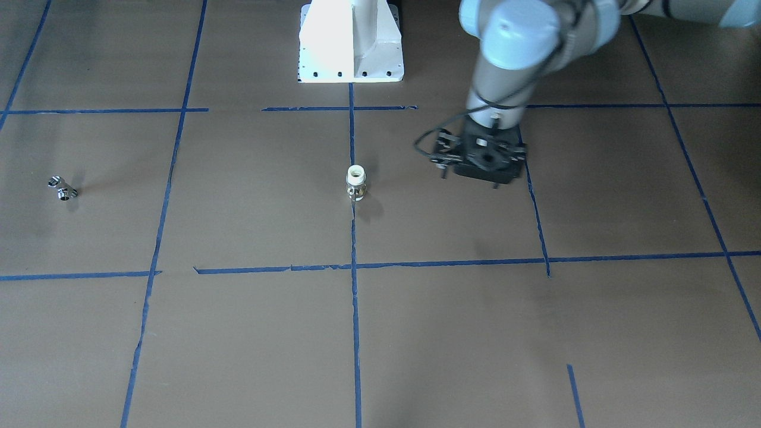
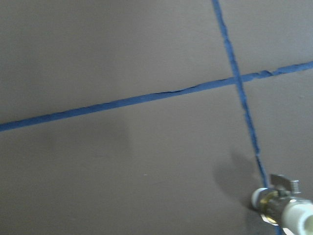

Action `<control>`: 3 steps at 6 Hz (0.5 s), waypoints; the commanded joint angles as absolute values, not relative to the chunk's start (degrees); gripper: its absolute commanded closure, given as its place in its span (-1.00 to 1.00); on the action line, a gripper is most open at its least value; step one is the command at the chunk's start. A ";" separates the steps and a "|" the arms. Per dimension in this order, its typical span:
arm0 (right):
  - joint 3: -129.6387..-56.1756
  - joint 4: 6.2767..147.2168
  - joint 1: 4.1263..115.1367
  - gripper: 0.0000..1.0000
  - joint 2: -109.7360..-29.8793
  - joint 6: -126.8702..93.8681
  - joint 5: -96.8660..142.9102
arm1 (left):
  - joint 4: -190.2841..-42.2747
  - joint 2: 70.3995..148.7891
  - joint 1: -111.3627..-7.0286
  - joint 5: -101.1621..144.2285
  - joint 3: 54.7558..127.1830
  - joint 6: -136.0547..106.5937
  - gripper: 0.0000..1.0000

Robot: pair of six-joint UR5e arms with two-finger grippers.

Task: Assemble PPR valve and pipe with both arms
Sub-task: 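Set the pipe piece upright, open the left gripper and withdraw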

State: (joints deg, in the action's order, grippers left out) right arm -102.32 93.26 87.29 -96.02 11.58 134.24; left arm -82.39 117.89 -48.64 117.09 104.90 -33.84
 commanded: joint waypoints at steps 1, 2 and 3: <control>-101.52 93.25 84.91 -1.00 -93.53 9.60 134.56 | -82.79 105.70 -65.39 125.20 103.55 -11.54 -1.00; -102.38 93.08 83.25 -1.00 -91.86 3.23 135.43 | -82.79 99.82 -74.96 130.29 101.01 -3.51 -1.00; -105.61 93.08 81.41 -1.00 -91.58 -3.27 136.14 | -82.53 94.71 -82.02 134.00 99.59 5.71 -1.00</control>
